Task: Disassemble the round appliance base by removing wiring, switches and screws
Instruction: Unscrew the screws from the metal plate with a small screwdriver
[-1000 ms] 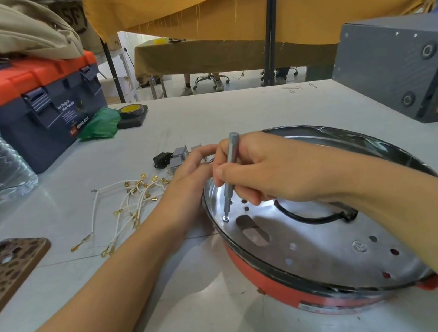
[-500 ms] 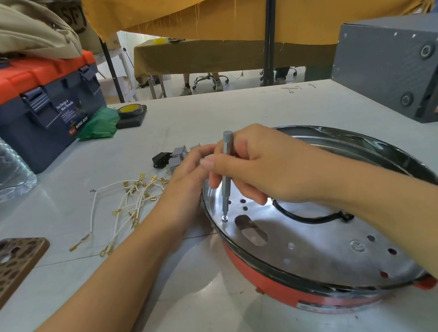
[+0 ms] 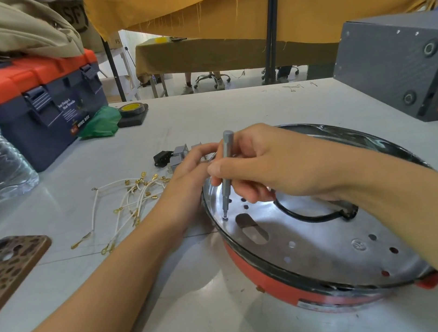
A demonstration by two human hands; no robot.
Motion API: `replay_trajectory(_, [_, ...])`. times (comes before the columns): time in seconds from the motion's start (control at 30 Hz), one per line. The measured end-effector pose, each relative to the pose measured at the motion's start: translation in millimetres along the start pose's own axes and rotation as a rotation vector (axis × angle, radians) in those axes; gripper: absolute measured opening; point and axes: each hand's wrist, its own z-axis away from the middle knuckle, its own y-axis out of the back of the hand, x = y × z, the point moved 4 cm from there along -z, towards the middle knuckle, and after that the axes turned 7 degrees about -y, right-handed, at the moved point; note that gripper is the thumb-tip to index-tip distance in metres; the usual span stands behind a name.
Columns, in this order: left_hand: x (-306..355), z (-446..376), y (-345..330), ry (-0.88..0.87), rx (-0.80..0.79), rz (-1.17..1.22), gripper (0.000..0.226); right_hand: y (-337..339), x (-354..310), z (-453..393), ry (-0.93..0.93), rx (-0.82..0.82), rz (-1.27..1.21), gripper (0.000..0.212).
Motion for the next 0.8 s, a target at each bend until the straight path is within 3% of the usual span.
replay_trajectory(0.13, [6.2,1.8,-2.9,-0.066,-0.033,-0.054,0.045,-2.1,-1.3,1.0,0.042,-0.005,-0.050,0.029])
replay_trajectory(0.3, [3.0,2.6,-5.4,-0.060,-0.014,0.045,0.012,-5.0,-7.5,1.5,0.087,0.064,0.038,0.037])
replay_trajectory(0.8, [-3.7,-1.6,2.1,0.008,0.004,-0.021,0.027,-0.7,2.6,-1.7,-0.044,0.057,0.074,0.027])
